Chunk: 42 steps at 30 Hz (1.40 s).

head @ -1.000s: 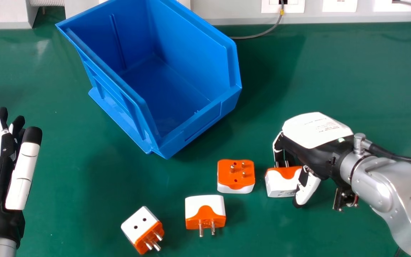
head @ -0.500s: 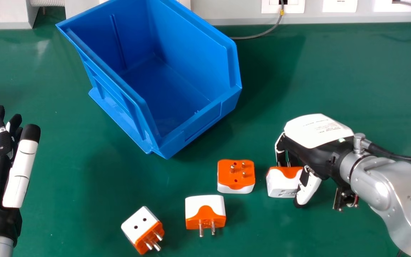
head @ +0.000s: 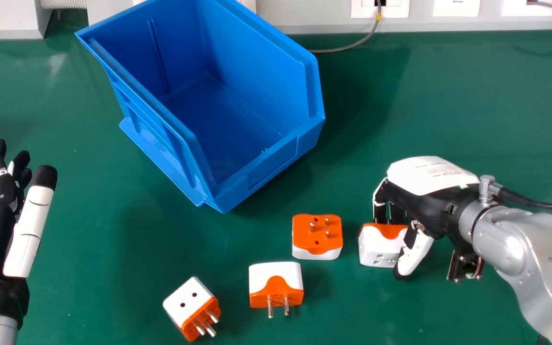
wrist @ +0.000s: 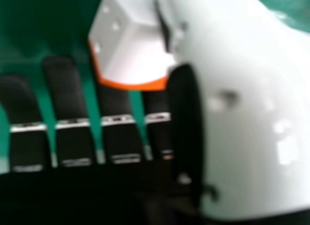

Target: Pick all objects and put in blue box

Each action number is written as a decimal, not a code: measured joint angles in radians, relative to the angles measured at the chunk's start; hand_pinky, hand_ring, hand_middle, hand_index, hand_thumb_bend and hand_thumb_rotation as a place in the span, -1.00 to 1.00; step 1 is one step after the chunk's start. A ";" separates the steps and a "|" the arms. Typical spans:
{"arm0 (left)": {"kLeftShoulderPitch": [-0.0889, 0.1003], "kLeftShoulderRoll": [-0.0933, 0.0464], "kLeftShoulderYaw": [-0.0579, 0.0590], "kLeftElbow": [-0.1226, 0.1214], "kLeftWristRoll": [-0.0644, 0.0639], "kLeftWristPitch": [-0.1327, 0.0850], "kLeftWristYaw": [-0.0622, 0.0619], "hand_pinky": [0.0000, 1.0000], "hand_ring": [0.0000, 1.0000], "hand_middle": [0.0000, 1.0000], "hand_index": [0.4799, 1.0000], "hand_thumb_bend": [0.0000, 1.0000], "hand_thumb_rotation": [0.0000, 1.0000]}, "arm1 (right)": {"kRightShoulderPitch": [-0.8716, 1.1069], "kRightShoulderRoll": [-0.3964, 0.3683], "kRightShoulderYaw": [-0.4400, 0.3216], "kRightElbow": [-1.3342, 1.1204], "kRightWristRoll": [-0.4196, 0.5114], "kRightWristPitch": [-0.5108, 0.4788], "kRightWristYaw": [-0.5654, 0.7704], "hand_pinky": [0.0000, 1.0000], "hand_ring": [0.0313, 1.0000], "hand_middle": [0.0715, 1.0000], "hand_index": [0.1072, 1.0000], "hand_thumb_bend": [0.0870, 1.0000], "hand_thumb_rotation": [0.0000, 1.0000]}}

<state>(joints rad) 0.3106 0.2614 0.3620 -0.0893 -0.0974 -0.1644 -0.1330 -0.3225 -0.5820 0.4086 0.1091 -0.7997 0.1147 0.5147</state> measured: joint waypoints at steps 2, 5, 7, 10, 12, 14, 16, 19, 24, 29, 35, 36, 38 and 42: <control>0.000 0.000 0.000 0.000 0.000 0.001 0.000 0.89 0.99 0.99 0.93 0.48 0.81 | 0.000 0.005 -0.004 0.000 0.008 0.012 0.003 -0.40 -0.19 -0.15 -0.08 -0.10 -1.00; -0.002 0.000 0.000 -0.001 -0.001 0.001 -0.004 0.89 0.99 0.99 0.93 0.48 0.81 | 0.000 0.006 -0.004 -0.002 0.010 0.017 0.003 -0.47 -0.21 -0.16 -0.09 -0.10 -1.00; -0.002 0.000 0.000 -0.001 -0.001 0.001 -0.008 0.89 0.99 0.99 0.93 0.47 0.81 | 0.001 0.005 -0.004 -0.005 0.009 0.018 0.003 -0.51 -0.24 -0.17 -0.08 -0.09 -1.00; -0.005 0.000 0.000 -0.001 -0.002 0.002 -0.014 0.89 0.99 0.99 0.92 0.47 0.80 | 0.001 0.000 -0.004 -0.010 0.008 0.015 0.006 -0.52 -0.26 -0.18 -0.07 -0.10 -1.00; -0.008 0.000 0.000 -0.001 -0.002 0.003 -0.015 0.89 0.99 0.99 0.92 0.47 0.80 | 0.002 -0.007 -0.004 -0.011 0.009 0.003 0.006 -0.52 -0.26 -0.18 -0.07 -0.10 -1.00; -0.009 0.000 0.000 -0.001 -0.002 0.004 -0.016 0.89 0.99 0.99 0.92 0.46 0.80 | 0.002 -0.011 -0.004 -0.014 0.009 0.000 0.006 -0.54 -0.28 -0.19 -0.06 -0.09 -1.00; -0.011 0.000 0.000 -0.001 -0.002 0.008 -0.016 0.88 0.99 0.99 0.92 0.46 0.80 | 0.004 -0.017 -0.007 -0.021 0.012 -0.004 0.007 -0.55 -0.29 -0.19 -0.06 -0.09 -1.00; -0.011 0.000 0.000 -0.004 -0.002 0.020 -0.016 0.88 0.99 0.98 0.92 0.44 0.79 | 0.012 -0.036 -0.026 -0.046 0.028 -0.020 0.008 -0.55 -0.30 -0.20 -0.05 -0.09 -1.00; -0.011 0.000 0.000 -0.010 -0.002 0.025 -0.017 0.88 0.99 0.98 0.91 0.42 0.79 | 0.026 -0.060 -0.070 -0.082 0.058 -0.026 0.008 -0.50 -0.27 -0.18 -0.08 -0.09 -1.00; -0.011 0.000 0.000 -0.017 -0.002 0.025 -0.017 0.88 0.99 0.98 0.92 0.42 0.79 | 0.049 -0.086 -0.120 -0.128 0.071 -0.028 0.005 -0.47 -0.25 -0.14 -0.13 -0.09 -1.00; -0.012 0.000 0.001 -0.017 -0.001 0.026 -0.017 0.88 0.99 0.99 0.92 0.42 0.79 | 0.083 -0.123 -0.193 -0.224 0.082 -0.031 -0.007 -0.36 -0.19 -0.09 -0.19 -0.08 -1.00; -0.012 0.000 0.001 -0.017 -0.001 0.026 -0.017 0.88 0.99 0.99 0.92 0.42 0.79 | 0.084 -0.127 -0.206 -0.238 0.083 -0.033 -0.009 -0.33 -0.19 -0.09 -0.19 -0.08 -1.00; -0.013 0.000 0.001 -0.017 -0.001 0.026 -0.017 0.88 0.99 0.99 0.92 0.42 0.79 | 0.085 -0.128 -0.231 -0.264 0.094 -0.033 -0.010 -0.39 -0.19 -0.09 -0.19 -0.08 -1.00; -0.021 0.001 0.001 -0.017 -0.001 0.026 -0.017 0.88 0.99 0.99 0.92 0.43 0.79 | 0.079 -0.126 -0.270 -0.323 0.131 -0.037 -0.013 -0.55 -0.20 -0.10 -0.17 -0.08 -1.00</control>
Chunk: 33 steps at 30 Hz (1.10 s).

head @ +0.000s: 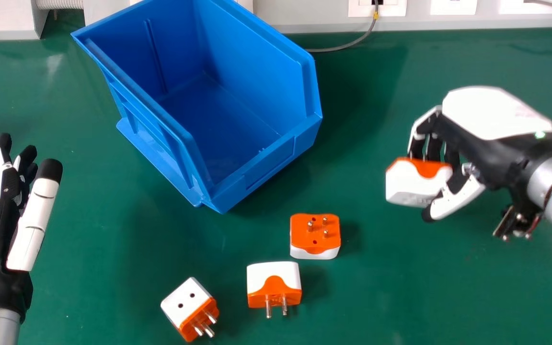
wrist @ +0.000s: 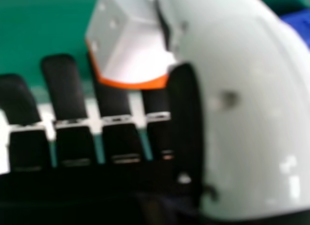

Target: Pick all objects and put in blue box

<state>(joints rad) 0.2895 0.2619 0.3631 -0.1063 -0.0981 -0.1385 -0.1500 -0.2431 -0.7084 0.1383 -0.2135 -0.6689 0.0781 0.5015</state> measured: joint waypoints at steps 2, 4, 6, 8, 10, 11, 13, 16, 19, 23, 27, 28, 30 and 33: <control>-0.002 0.000 0.000 0.000 0.000 0.001 0.000 0.88 0.99 0.99 0.92 0.43 0.79 | -0.009 0.009 -0.008 -0.020 0.011 -0.005 -0.011 -0.55 -0.20 -0.10 -0.17 -0.08 -1.00; -0.005 0.000 0.000 0.001 0.001 0.004 0.000 0.88 0.99 0.99 0.92 0.43 0.79 | -0.029 0.029 -0.009 -0.030 0.018 -0.015 -0.030 -0.61 -0.20 -0.10 -0.17 -0.08 -1.00; -0.010 0.001 0.000 0.004 0.002 0.008 0.001 0.88 0.99 0.98 0.91 0.43 0.79 | -0.056 0.052 -0.006 -0.034 0.022 -0.023 -0.041 -0.67 -0.21 -0.11 -0.16 -0.08 -1.00; -0.012 0.001 0.000 0.004 0.004 0.011 0.001 0.88 0.99 0.98 0.91 0.43 0.79 | -0.094 0.078 -0.001 -0.033 0.029 -0.026 -0.047 -0.71 -0.34 -0.13 -0.16 -0.08 -1.00; -0.015 0.001 -0.001 0.005 0.007 0.018 0.002 0.88 0.99 0.98 0.91 0.43 0.79 | -0.139 0.102 0.013 -0.027 0.033 -0.041 -0.055 -0.71 -0.34 -0.13 -0.16 -0.08 -1.00; -0.017 0.001 -0.001 0.005 0.009 0.019 0.002 0.88 0.99 0.98 0.91 0.41 0.79 | -0.162 0.116 0.020 -0.019 0.036 -0.054 -0.061 -0.75 -0.45 -0.14 -0.15 -0.08 -1.00; -0.021 0.002 -0.001 0.008 0.011 0.019 0.002 0.88 0.99 0.98 0.91 0.40 0.79 | -0.205 0.142 0.040 0.009 0.036 -0.080 -0.073 -0.78 -0.53 -0.16 -0.15 -0.08 -1.00; -0.025 0.003 -0.001 0.015 0.014 0.019 0.002 0.88 0.99 0.98 0.91 0.39 0.79 | -0.271 0.183 0.076 0.074 0.030 -0.106 -0.098 -0.81 -0.60 -0.17 -0.15 -0.08 -1.00; -0.026 0.003 -0.001 0.017 0.014 0.020 0.002 0.88 0.99 0.98 0.91 0.38 0.79 | -0.309 0.218 0.106 0.123 0.025 -0.112 -0.111 -0.82 -0.65 -0.17 -0.15 -0.07 -1.00; -0.028 0.003 -0.003 0.017 0.018 0.022 0.003 0.87 0.99 0.98 0.91 0.36 0.79 | -0.357 0.268 0.143 0.184 -0.004 -0.105 -0.116 -0.82 -0.70 -0.17 -0.16 -0.07 -1.00; -0.029 0.002 -0.003 0.018 0.018 0.023 0.004 0.87 0.98 0.98 0.91 0.36 0.79 | -0.421 0.314 0.167 0.245 -0.027 -0.082 -0.128 -0.78 -0.67 -0.15 -0.17 -0.07 -1.00; -0.030 0.002 -0.004 0.018 0.018 0.023 0.003 0.87 0.98 0.98 0.91 0.36 0.79 | -0.440 0.326 0.176 0.263 -0.039 -0.078 -0.133 -0.78 -0.67 -0.15 -0.17 -0.07 -1.00; -0.030 0.002 -0.005 0.017 0.018 0.024 0.003 0.87 0.98 0.98 0.91 0.36 0.79 | -0.486 0.357 0.194 0.310 -0.053 -0.065 -0.145 -0.72 -0.61 -0.14 -0.19 -0.07 -1.00; -0.029 0.000 -0.005 0.016 0.018 0.026 0.005 0.87 0.98 0.98 0.91 0.36 0.78 | -0.553 0.398 0.221 0.389 -0.066 -0.059 -0.169 -0.61 -0.49 -0.10 -0.22 -0.08 -1.00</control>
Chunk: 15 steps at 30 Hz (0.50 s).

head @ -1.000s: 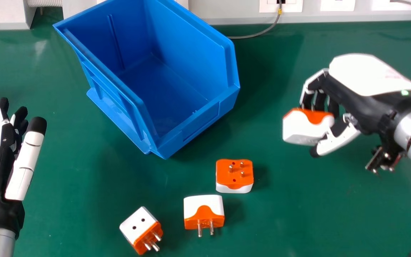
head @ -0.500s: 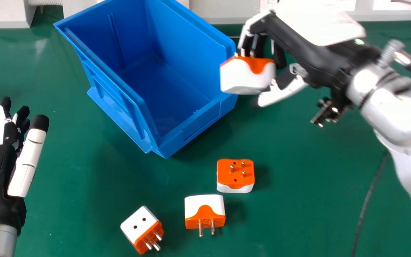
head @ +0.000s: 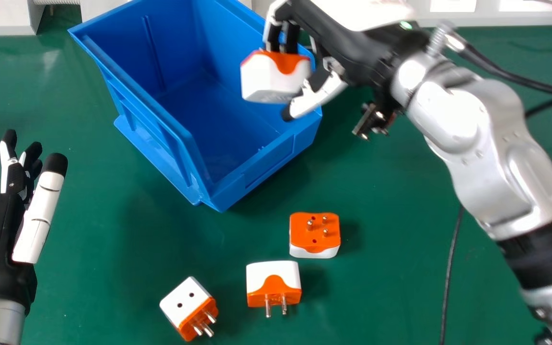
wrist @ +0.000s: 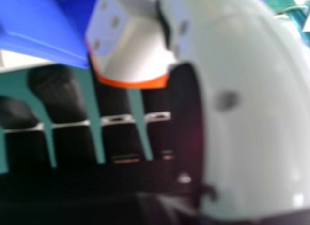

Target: Pick all objects and put in blue box

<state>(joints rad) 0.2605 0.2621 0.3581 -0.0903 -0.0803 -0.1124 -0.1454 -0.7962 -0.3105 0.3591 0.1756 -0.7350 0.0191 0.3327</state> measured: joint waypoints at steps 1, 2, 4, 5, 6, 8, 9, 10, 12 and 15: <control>0.000 -0.001 0.000 -0.001 0.000 0.000 0.000 0.87 0.98 0.98 0.91 0.36 0.78 | -0.019 0.011 0.007 0.025 -0.007 0.001 -0.005 -0.52 -0.39 -0.07 -0.21 -0.09 -0.95; 0.001 -0.001 0.000 -0.001 0.000 0.000 0.000 0.87 0.98 0.98 0.91 0.36 0.78 | -0.040 0.025 0.015 0.055 -0.012 0.004 -0.012 -0.52 -0.39 -0.07 -0.21 -0.09 -0.95; 0.001 -0.002 -0.001 -0.001 0.000 0.000 0.001 0.87 0.98 0.98 0.91 0.36 0.78 | -0.081 0.051 0.033 0.116 -0.017 0.014 -0.023 -0.46 -0.32 -0.05 -0.20 -0.10 -0.91; 0.002 -0.002 -0.001 -0.001 0.000 0.000 0.001 0.87 0.98 0.98 0.91 0.36 0.78 | -0.101 0.066 0.040 0.148 -0.017 0.016 -0.030 -0.42 -0.28 -0.06 -0.19 -0.11 -0.88; 0.002 -0.003 -0.002 -0.001 0.000 0.000 0.001 0.87 0.98 0.98 0.91 0.36 0.78 | -0.119 0.080 0.043 0.177 -0.017 0.017 -0.035 -0.42 -0.28 -0.06 -0.19 -0.11 -0.88; 0.003 -0.003 -0.003 -0.002 0.000 0.000 0.001 0.87 0.99 0.98 0.91 0.36 0.78 | -0.161 0.111 0.055 0.245 -0.017 0.023 -0.045 -0.45 -0.32 -0.12 -0.19 -0.12 -0.85; 0.004 -0.004 -0.003 -0.002 0.000 0.000 0.000 0.87 0.99 0.98 0.91 0.36 0.78 | -0.189 0.129 0.065 0.293 -0.016 0.027 -0.058 -0.45 -0.32 -0.12 -0.19 -0.12 -0.85; 0.003 -0.004 -0.005 -0.002 0.000 -0.001 0.000 0.87 0.99 0.98 0.91 0.36 0.77 | -0.210 0.144 0.073 0.329 -0.017 0.029 -0.069 -0.51 -0.40 -0.12 -0.19 -0.11 -0.88; 0.003 -0.006 -0.008 -0.004 0.000 -0.001 0.001 0.87 0.99 0.98 0.91 0.36 0.77 | -0.259 0.175 0.094 0.414 -0.023 0.026 -0.099 -0.52 -0.41 -0.16 -0.17 -0.10 -0.90; 0.005 -0.010 -0.011 -0.006 0.000 -0.002 0.003 0.87 0.98 0.98 0.91 0.35 0.77 | -0.325 0.216 0.129 0.530 -0.037 0.019 -0.139 -0.49 -0.36 -0.16 -0.17 -0.09 -0.94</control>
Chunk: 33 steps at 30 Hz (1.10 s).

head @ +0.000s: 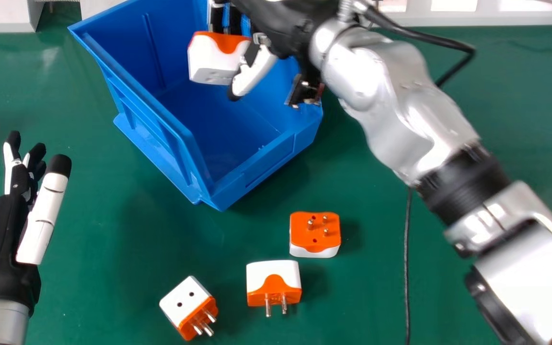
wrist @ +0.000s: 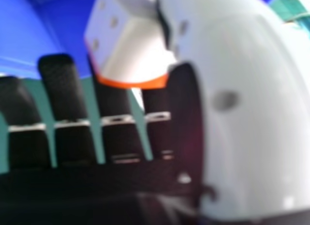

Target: Pick all objects and put in blue box

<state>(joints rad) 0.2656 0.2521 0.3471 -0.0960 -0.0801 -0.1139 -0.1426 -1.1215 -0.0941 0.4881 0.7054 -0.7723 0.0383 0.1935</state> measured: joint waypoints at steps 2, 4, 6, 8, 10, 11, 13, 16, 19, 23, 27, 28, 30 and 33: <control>0.006 -0.003 -0.001 -0.005 0.000 0.000 0.007 0.87 0.98 0.98 0.91 0.35 0.77 | -0.036 0.019 0.019 0.057 -0.004 -0.006 -0.020 -0.49 -0.36 -0.16 -0.17 -0.09 -0.94; 0.009 -0.008 -0.006 -0.011 0.000 0.000 0.014 0.87 0.98 0.98 0.90 0.35 0.77 | -0.076 0.038 0.031 0.128 -0.013 -0.011 -0.041 -0.35 -0.19 -0.11 -0.18 -0.09 -0.96; 0.013 -0.011 -0.010 -0.017 0.000 0.000 0.015 0.86 0.98 0.98 0.90 0.36 0.77 | -0.108 0.056 0.041 0.188 -0.016 -0.015 -0.064 -0.30 -0.14 -0.08 -0.19 -0.09 -0.97; 0.016 -0.013 -0.012 -0.025 0.000 0.000 0.016 0.86 0.98 0.98 0.90 0.36 0.76 | -0.135 0.068 0.049 0.243 -0.017 -0.027 -0.085 -0.28 -0.11 -0.07 -0.19 -0.08 -0.98; 0.018 -0.014 -0.013 -0.033 0.000 0.001 0.018 0.86 0.98 0.98 0.90 0.36 0.76 | -0.163 0.086 0.059 0.301 -0.017 -0.034 -0.109 -0.29 -0.13 -0.08 -0.19 -0.08 -0.98; 0.019 -0.014 -0.015 -0.036 0.000 0.001 0.018 0.86 0.98 0.98 0.90 0.36 0.76 | -0.173 0.094 0.061 0.323 -0.017 -0.035 -0.118 -0.29 -0.13 -0.08 -0.19 -0.08 -0.98; 0.020 -0.015 -0.016 -0.043 0.000 0.002 0.018 0.87 0.98 0.98 0.91 0.36 0.76 | -0.189 0.109 0.062 0.365 -0.015 -0.038 -0.135 -0.30 -0.16 -0.09 -0.19 -0.08 -0.99; 0.028 -0.016 -0.016 -0.055 0.000 0.003 0.018 0.87 0.98 0.98 0.91 0.37 0.76 | -0.209 0.137 0.062 0.430 -0.008 -0.039 -0.151 -0.35 -0.23 -0.13 -0.17 -0.08 -0.99; 0.039 -0.021 -0.017 -0.066 0.000 0.003 0.022 0.87 0.98 0.98 0.91 0.37 0.76 | -0.221 0.159 0.062 0.475 0.001 -0.038 -0.159 -0.46 -0.36 -0.20 -0.16 -0.07 -0.99; 0.048 -0.031 -0.022 -0.087 0.002 0.012 0.032 0.87 0.98 0.98 0.91 0.37 0.76 | -0.240 0.174 0.068 0.516 0.001 -0.031 -0.168 -0.56 -0.49 -0.21 -0.16 -0.07 -1.00; 0.058 -0.038 -0.026 -0.101 0.004 0.016 0.035 0.88 0.98 0.98 0.90 0.37 0.76 | -0.243 0.174 0.079 0.538 0.000 -0.028 -0.176 -0.59 -0.52 -0.26 -0.15 -0.07 -1.00; 0.058 -0.039 -0.027 -0.101 0.004 0.017 0.035 0.87 0.98 0.97 0.90 0.37 0.76 | -0.243 0.174 0.084 0.543 -0.001 -0.027 -0.178 -0.61 -0.55 -0.27 -0.15 -0.07 -1.00; 0.060 -0.040 -0.027 -0.105 0.004 0.021 0.037 0.87 0.98 0.97 0.90 0.37 0.76 | -0.243 0.177 0.090 0.552 -0.001 -0.024 -0.179 -0.61 -0.55 -0.27 -0.15 -0.07 -1.00; 0.063 -0.047 -0.030 -0.118 0.004 0.025 0.040 0.87 0.97 0.96 0.90 0.37 0.76 | -0.243 0.186 0.094 0.555 0.002 -0.021 -0.178 -0.69 -0.64 -0.23 -0.16 -0.05 -1.00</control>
<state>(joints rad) 0.3284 0.2050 0.3168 -0.2141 -0.0759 -0.0891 -0.1024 -1.3646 0.0923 0.5817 1.2605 -0.7699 0.0173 0.0152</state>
